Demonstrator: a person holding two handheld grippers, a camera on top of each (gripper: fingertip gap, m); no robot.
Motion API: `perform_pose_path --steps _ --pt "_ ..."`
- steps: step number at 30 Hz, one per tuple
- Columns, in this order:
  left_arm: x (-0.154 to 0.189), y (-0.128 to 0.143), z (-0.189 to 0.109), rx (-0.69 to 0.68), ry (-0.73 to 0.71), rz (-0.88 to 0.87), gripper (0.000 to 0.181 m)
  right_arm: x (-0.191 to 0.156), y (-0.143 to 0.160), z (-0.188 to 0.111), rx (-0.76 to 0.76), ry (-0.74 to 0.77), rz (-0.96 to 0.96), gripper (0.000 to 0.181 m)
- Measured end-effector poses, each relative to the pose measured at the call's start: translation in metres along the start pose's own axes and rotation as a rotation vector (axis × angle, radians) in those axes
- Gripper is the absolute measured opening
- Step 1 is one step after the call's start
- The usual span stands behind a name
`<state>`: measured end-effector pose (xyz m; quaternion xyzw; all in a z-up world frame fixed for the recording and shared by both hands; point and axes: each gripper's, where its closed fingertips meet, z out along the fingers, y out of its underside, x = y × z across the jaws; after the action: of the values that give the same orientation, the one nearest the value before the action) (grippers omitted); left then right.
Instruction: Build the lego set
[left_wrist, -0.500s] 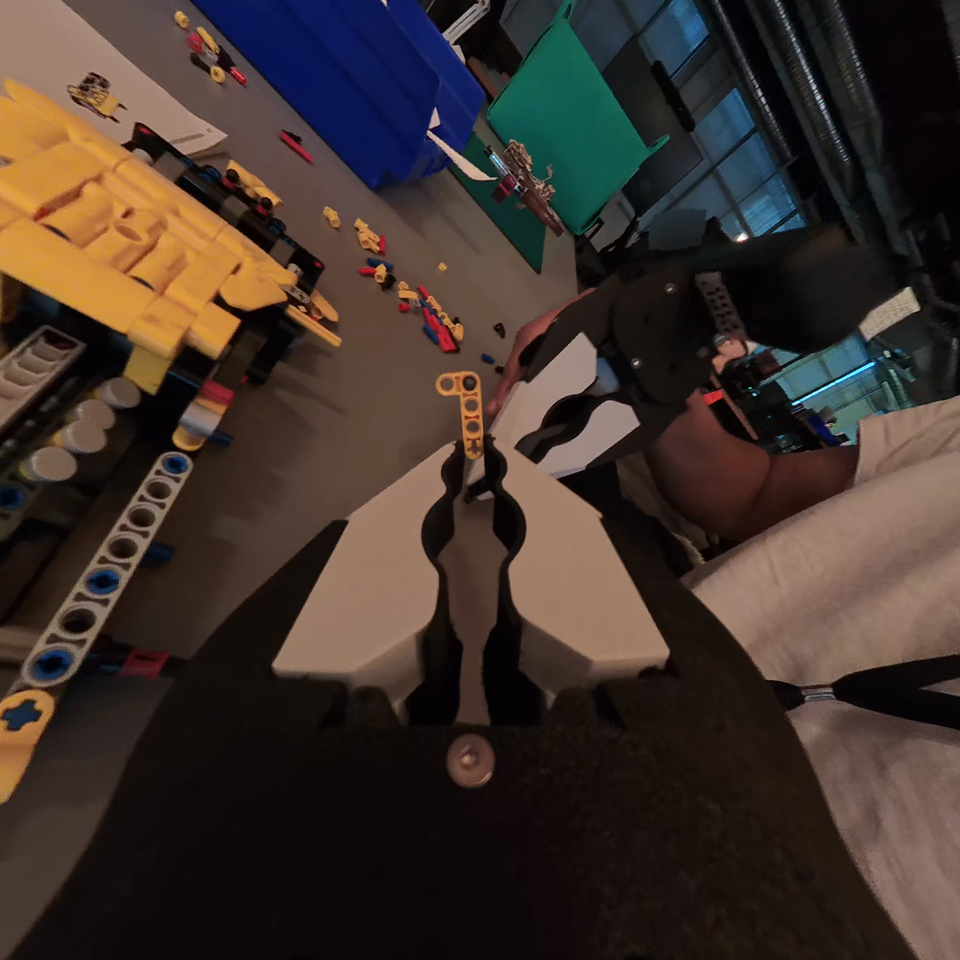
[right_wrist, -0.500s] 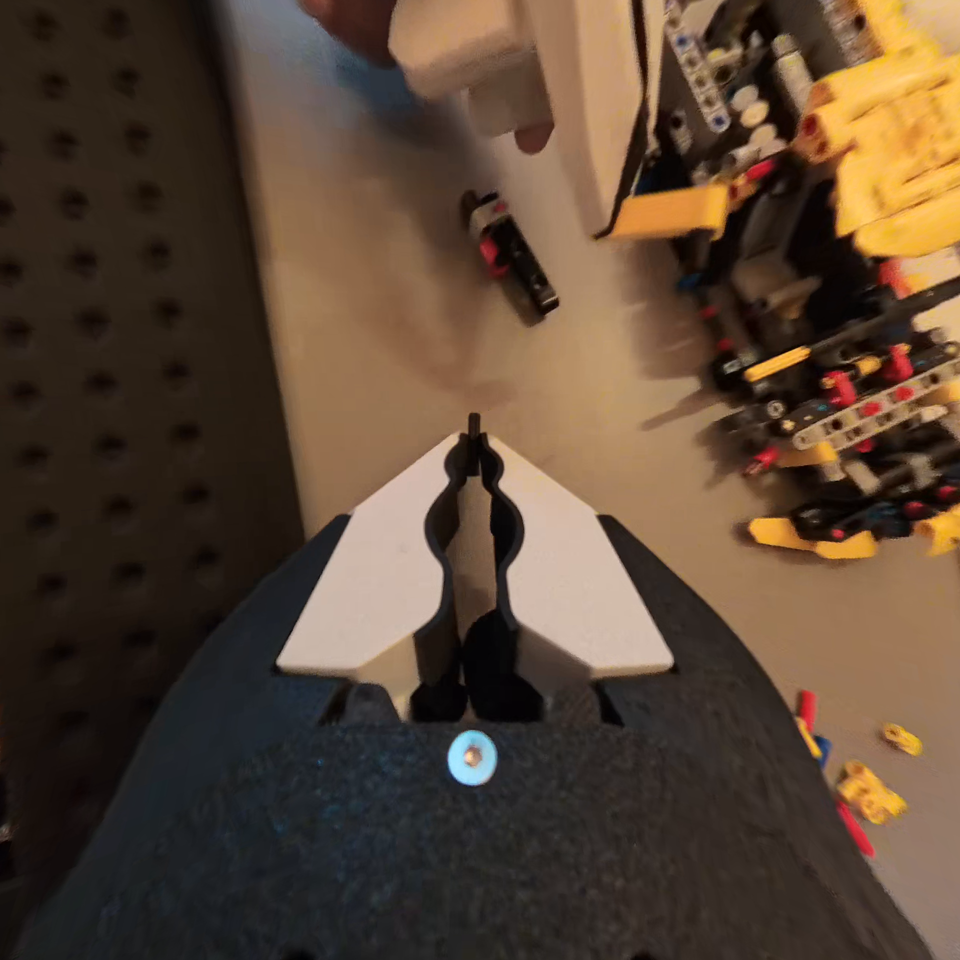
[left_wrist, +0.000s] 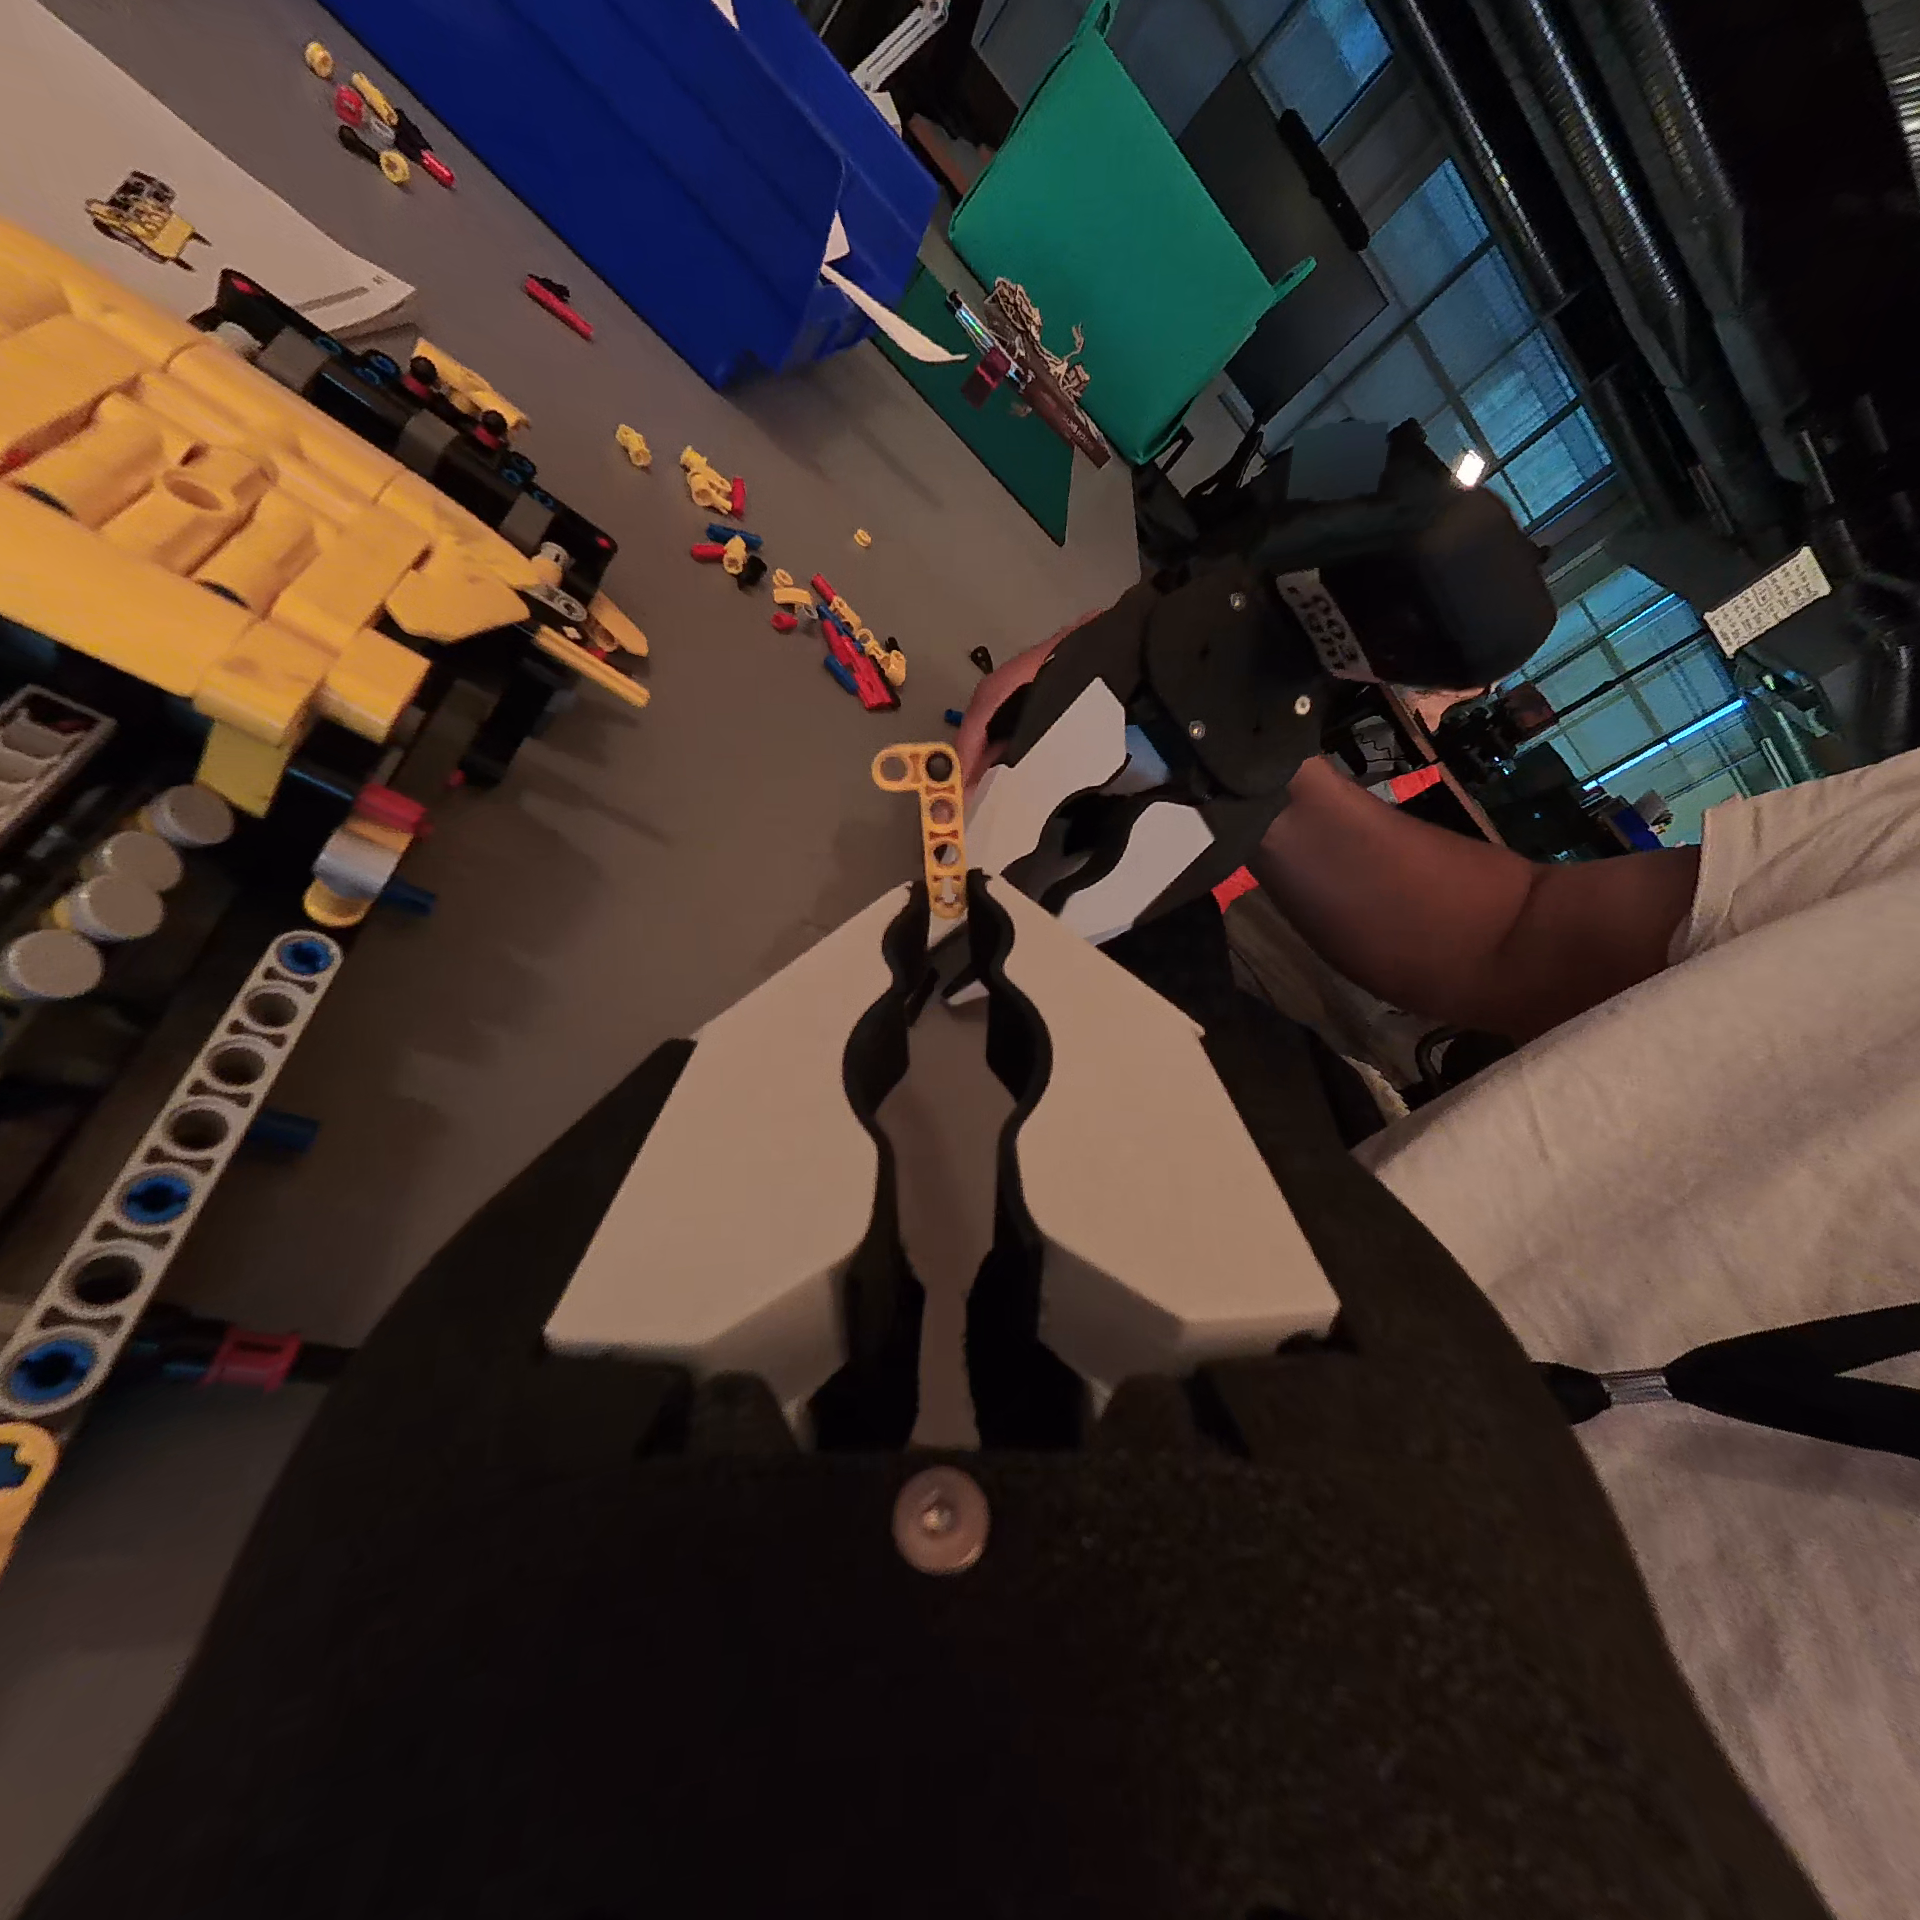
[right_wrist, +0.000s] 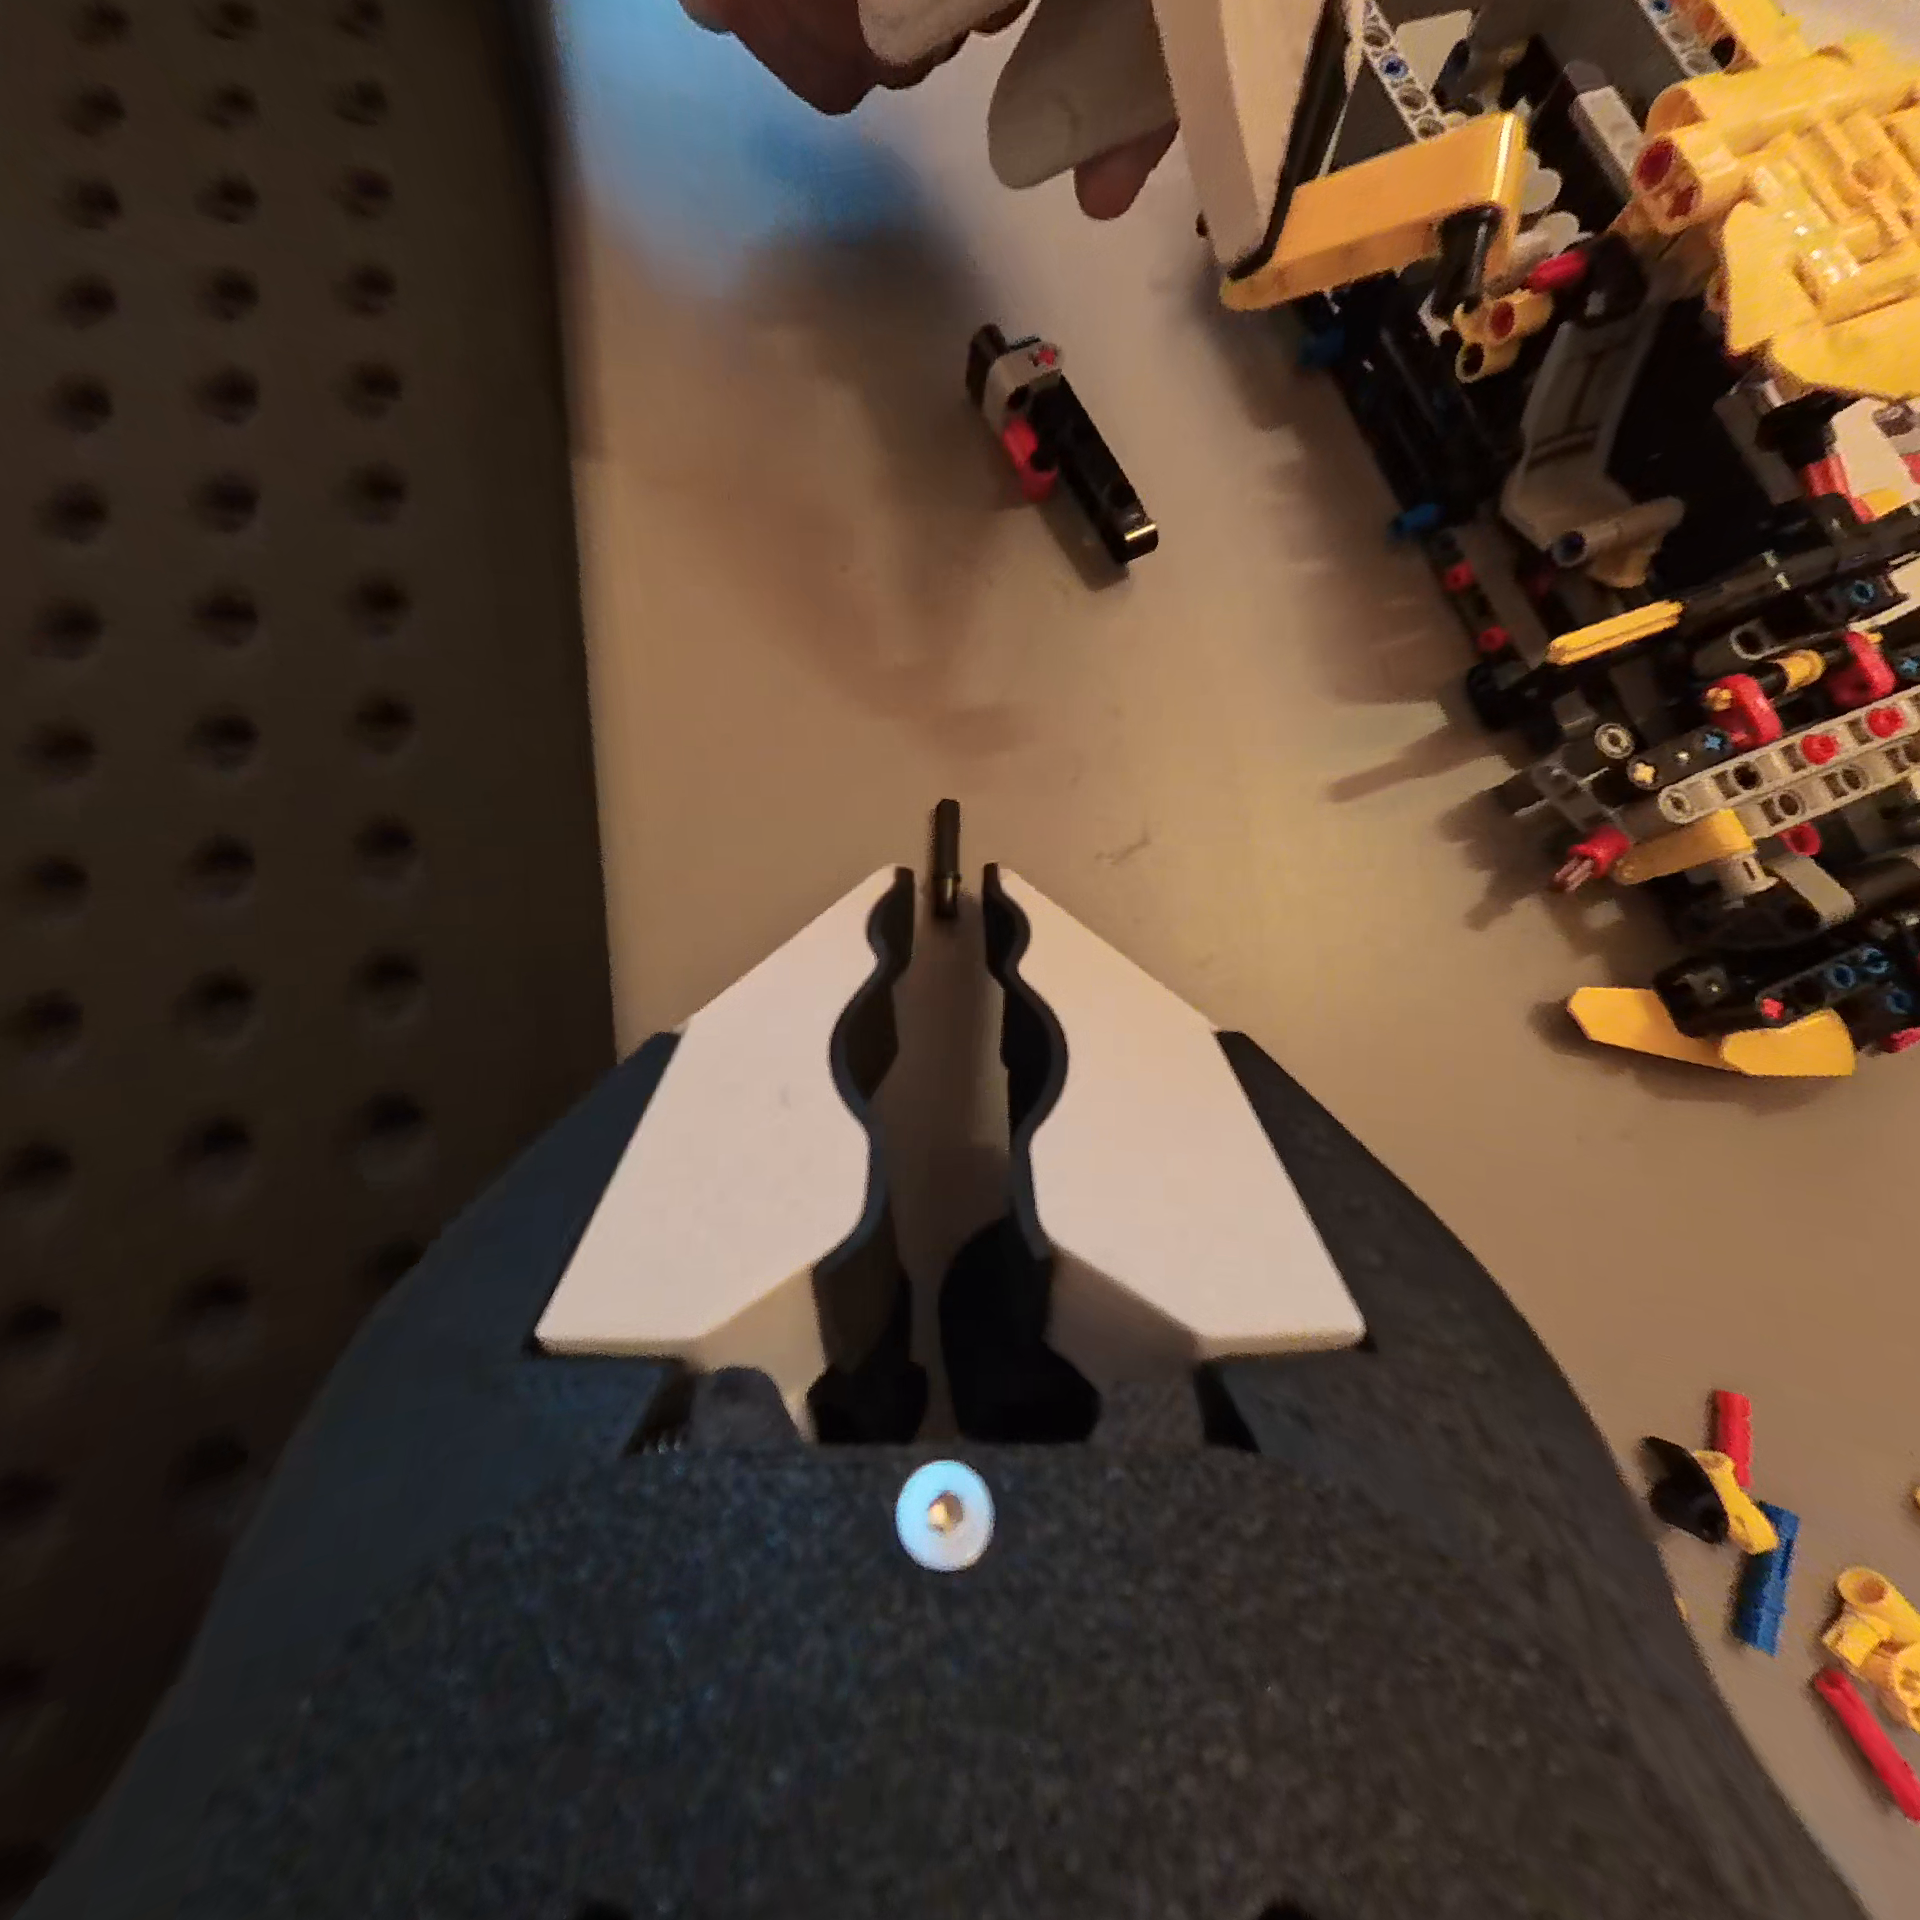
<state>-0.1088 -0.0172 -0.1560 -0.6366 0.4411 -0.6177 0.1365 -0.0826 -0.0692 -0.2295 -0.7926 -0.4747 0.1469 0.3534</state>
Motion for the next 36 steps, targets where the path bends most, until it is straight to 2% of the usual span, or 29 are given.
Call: perform_pose_path --steps 5,8,9,12,14,16,18,20,27,36 --pt "0.004 -0.001 0.000 0.009 0.027 -0.016 0.007 0.000 0.000 0.005 0.045 0.028 -0.028 0.005" --pt "0.011 -0.008 -0.003 0.053 0.095 -0.063 0.007 0.002 -0.001 0.005 0.015 0.035 -0.031 0.003" --pt "0.014 -0.011 -0.005 0.073 0.129 -0.085 0.007 0.004 -0.011 0.001 0.044 0.058 -0.049 0.004" --pt "0.027 -0.023 -0.013 0.150 0.263 -0.176 0.007 0.018 -0.074 -0.033 0.200 0.169 -0.068 0.003" --pt "0.036 -0.033 -0.020 0.204 0.354 -0.223 0.006 0.024 -0.106 -0.052 0.212 0.233 -0.106 0.003" --pt "0.041 -0.039 -0.026 0.238 0.409 -0.239 0.006 0.030 -0.124 -0.058 0.168 0.306 -0.154 0.003" --pt "0.046 -0.041 -0.028 0.251 0.442 -0.238 0.006 0.037 -0.129 -0.059 0.104 0.359 -0.178 0.003" --pt "0.049 -0.041 -0.028 0.248 0.448 -0.223 0.006 0.035 -0.134 -0.057 0.115 0.348 -0.178 0.003" --pt "0.044 -0.034 -0.023 0.211 0.395 -0.191 0.007 0.034 -0.123 -0.053 0.060 0.332 -0.175 0.003" --pt "0.044 -0.036 -0.024 0.220 0.405 -0.204 0.007 0.035 -0.119 -0.047 0.035 0.337 -0.189 0.003"
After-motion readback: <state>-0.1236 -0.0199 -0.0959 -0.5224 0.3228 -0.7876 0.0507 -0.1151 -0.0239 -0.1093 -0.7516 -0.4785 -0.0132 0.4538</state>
